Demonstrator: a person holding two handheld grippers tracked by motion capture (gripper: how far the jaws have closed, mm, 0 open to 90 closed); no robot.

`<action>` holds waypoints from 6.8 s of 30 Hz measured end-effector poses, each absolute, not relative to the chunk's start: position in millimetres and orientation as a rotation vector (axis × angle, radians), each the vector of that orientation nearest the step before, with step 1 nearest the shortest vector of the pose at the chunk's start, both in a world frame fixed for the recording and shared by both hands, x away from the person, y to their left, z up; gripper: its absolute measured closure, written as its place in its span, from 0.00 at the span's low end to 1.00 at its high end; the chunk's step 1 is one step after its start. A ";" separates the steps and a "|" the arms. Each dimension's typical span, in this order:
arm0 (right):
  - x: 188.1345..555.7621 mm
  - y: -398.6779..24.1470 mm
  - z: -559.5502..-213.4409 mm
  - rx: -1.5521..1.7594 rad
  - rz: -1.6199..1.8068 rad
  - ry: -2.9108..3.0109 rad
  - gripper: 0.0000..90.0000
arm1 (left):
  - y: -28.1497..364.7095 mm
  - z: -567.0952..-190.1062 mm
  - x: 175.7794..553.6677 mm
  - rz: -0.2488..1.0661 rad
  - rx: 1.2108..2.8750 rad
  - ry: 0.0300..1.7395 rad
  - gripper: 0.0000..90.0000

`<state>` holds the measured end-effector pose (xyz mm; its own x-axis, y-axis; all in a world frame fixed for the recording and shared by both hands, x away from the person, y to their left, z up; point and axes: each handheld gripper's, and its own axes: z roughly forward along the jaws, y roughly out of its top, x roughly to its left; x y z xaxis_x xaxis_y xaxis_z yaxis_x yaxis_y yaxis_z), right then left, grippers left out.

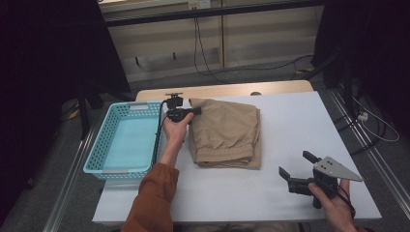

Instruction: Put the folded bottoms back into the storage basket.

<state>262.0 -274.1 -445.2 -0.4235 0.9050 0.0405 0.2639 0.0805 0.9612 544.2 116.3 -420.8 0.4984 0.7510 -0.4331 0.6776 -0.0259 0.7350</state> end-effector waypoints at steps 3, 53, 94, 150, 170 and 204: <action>261.7 -274.5 -444.8 1.166 1.369 1.759 0.02 | 115.6 -416.3 542.0 0.097 1.732 1.204 0.92; 262.4 -274.3 -444.6 1.155 1.370 1.753 0.01 | 115.0 -330.9 511.5 0.255 1.694 0.992 0.93; 263.9 -274.3 -445.0 1.166 1.377 1.748 0.01 | 140.3 -262.2 482.1 0.353 1.646 0.845 0.94; 263.4 -273.2 -444.3 1.156 1.376 1.749 0.01 | 179.1 -210.2 441.6 0.428 1.609 0.769 0.94; 263.8 -273.1 -444.4 1.155 1.374 1.748 0.02 | 197.5 -186.5 417.8 0.474 1.595 0.752 0.94; 264.6 -272.5 -445.0 1.156 1.368 1.760 0.02 | 261.3 -170.2 395.4 0.546 1.546 0.819 0.94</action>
<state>264.6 -272.5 -445.0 -0.4245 0.9045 0.0399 0.2621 0.0806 0.9617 395.4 261.3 -170.2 0.6366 0.7626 -0.1150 0.1870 -0.0080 0.9823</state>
